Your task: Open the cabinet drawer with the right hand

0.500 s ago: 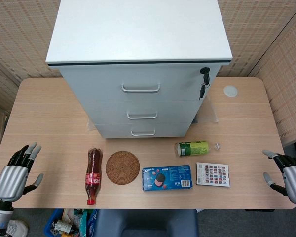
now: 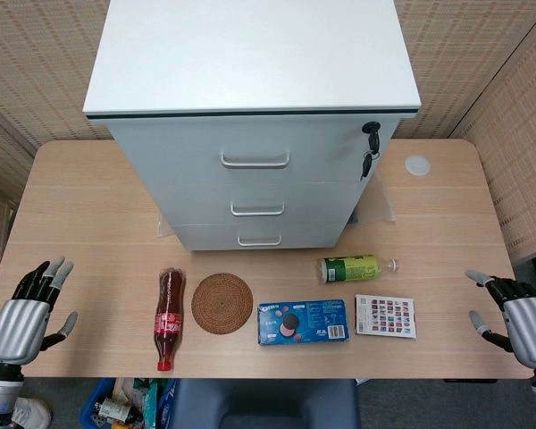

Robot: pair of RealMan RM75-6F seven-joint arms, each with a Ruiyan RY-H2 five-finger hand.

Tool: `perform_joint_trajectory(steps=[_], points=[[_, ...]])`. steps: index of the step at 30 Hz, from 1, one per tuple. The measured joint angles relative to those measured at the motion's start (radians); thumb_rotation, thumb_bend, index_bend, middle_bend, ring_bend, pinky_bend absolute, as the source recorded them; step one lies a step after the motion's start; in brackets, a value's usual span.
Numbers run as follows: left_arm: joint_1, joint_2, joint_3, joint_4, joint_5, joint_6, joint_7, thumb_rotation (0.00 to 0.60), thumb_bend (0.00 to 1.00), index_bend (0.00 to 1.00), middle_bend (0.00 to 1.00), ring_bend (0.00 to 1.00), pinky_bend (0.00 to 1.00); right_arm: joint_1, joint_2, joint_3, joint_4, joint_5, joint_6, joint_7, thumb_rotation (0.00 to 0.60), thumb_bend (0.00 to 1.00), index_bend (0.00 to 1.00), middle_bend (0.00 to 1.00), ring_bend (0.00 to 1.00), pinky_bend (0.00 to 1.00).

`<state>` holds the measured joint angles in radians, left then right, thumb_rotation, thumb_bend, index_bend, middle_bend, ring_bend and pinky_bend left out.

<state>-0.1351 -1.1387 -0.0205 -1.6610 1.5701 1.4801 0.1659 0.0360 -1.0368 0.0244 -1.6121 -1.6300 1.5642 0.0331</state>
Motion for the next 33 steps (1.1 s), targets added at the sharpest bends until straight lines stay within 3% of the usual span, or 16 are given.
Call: perform_joint_trajectory(steps=[4, 8, 13, 17, 22, 33], points=[[-0.002, 0.001, -0.001, -0.001, 0.001, -0.002, -0.003, 0.600, 0.34, 0.02, 0.00, 0.02, 0.12, 0.012, 0.005, 0.001, -0.013, -0.011, -0.011, -0.011, 0.600, 0.29, 0.23, 0.39, 0.35, 0.39], [-0.005, 0.001, 0.000, 0.000, 0.006, -0.005, -0.004, 0.600, 0.34, 0.02, 0.00, 0.02, 0.12, 0.036, 0.009, 0.008, -0.035, -0.025, -0.032, -0.040, 0.600, 0.29, 0.23, 0.49, 0.50, 0.42], [-0.010, 0.002, 0.002, -0.003, 0.011, -0.011, -0.002, 0.600, 0.34, 0.02, 0.00, 0.02, 0.12, 0.101, 0.020, 0.027, -0.091, -0.032, -0.115, -0.098, 0.600, 0.29, 0.23, 0.73, 0.73, 0.62], [-0.008, 0.004, 0.003, -0.007, 0.015, -0.006, -0.001, 0.600, 0.34, 0.02, 0.00, 0.02, 0.12, 0.160, 0.028, 0.043, -0.144, -0.026, -0.203, -0.146, 0.600, 0.30, 0.23, 0.84, 0.84, 0.75], [-0.004, 0.010, 0.007, -0.012, 0.018, -0.001, -0.002, 0.600, 0.34, 0.02, 0.00, 0.02, 0.12, 0.253, 0.025, 0.072, -0.207, 0.012, -0.340, -0.213, 0.600, 0.32, 0.23, 0.89, 0.90, 0.82], [0.008, 0.019, 0.015, -0.019, 0.023, 0.011, -0.003, 0.600, 0.34, 0.02, 0.00, 0.02, 0.12, 0.448, -0.038, 0.145, -0.284, 0.215, -0.581, -0.408, 0.600, 0.34, 0.20, 0.90, 0.92, 0.83]])
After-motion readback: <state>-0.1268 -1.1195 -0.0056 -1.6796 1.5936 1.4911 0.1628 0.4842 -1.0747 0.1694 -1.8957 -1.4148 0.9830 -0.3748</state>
